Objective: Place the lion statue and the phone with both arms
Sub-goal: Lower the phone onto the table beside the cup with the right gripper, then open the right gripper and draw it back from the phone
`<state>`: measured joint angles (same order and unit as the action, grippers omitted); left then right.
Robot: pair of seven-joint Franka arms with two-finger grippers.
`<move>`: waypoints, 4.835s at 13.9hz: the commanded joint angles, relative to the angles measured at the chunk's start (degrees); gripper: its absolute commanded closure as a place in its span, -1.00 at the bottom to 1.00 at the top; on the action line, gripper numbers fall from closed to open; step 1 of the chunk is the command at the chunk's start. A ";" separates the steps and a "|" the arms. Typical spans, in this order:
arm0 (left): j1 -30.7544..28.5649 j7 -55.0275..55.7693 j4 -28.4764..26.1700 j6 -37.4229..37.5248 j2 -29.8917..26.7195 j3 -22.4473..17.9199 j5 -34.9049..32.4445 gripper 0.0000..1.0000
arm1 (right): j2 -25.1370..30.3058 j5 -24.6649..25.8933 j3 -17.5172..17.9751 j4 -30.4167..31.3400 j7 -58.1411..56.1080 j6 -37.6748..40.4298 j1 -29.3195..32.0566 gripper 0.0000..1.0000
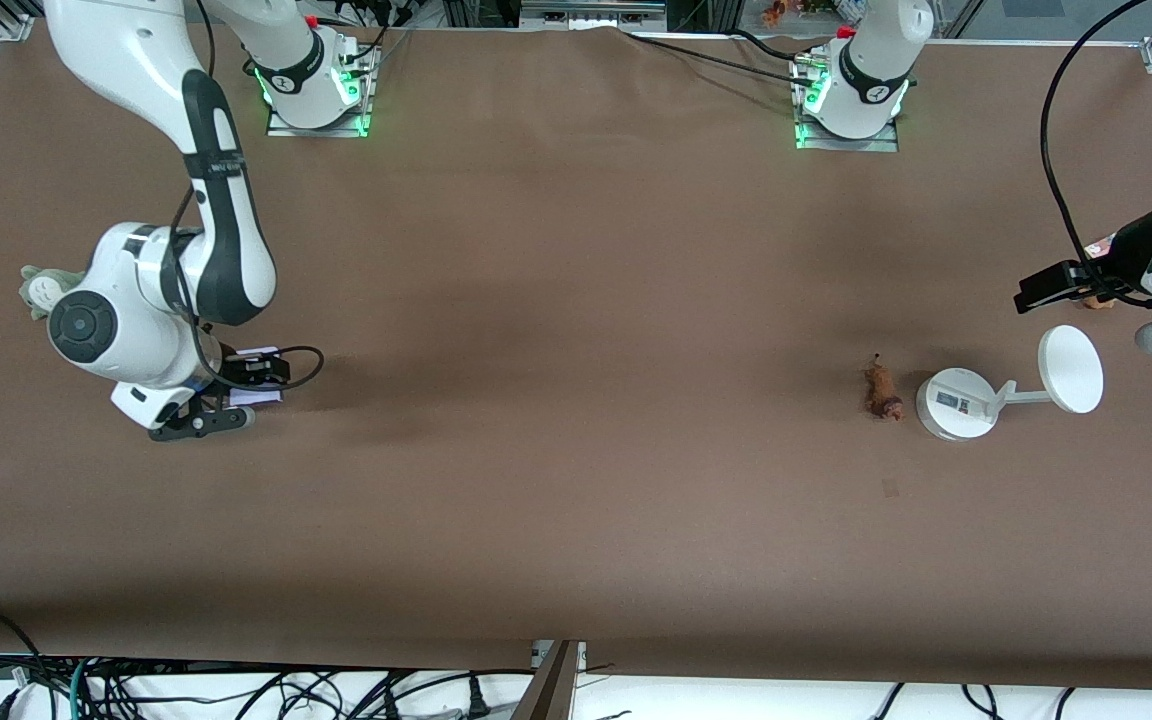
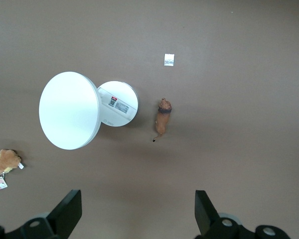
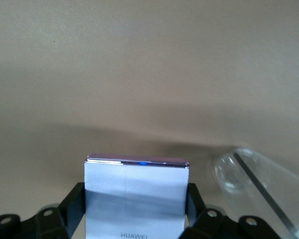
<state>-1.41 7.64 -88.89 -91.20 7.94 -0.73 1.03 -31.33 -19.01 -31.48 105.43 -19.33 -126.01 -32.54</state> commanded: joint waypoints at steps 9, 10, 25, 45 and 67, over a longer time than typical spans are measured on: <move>-0.35 -1.22 1.26 0.68 0.50 -0.06 1.51 -1.00 | -5.41 -3.49 1.07 0.47 -2.99 -5.73 -0.24 0.21; -0.35 -1.22 1.26 0.68 0.50 -0.06 1.51 -1.00 | -5.76 -3.49 1.07 0.47 -2.99 -5.73 -0.24 0.21; -0.17 -1.13 1.88 0.59 0.68 -0.06 1.43 -1.00 | -9.28 -5.08 2.56 0.39 -4.92 -9.86 1.51 0.20; -0.08 -1.13 2.05 0.59 0.94 0.03 1.34 -1.00 | -4.54 -6.39 1.34 -1.37 -6.68 -2.22 2.22 -0.87; -0.17 -1.13 2.05 0.59 0.94 0.03 0.90 -1.00 | 7.86 8.28 -4.47 -42.42 11.59 60.01 0.03 -0.99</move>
<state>-1.29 7.63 -88.44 -91.21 8.13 -0.61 1.03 -23.51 -12.44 -36.26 63.53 -9.63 -67.15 -31.38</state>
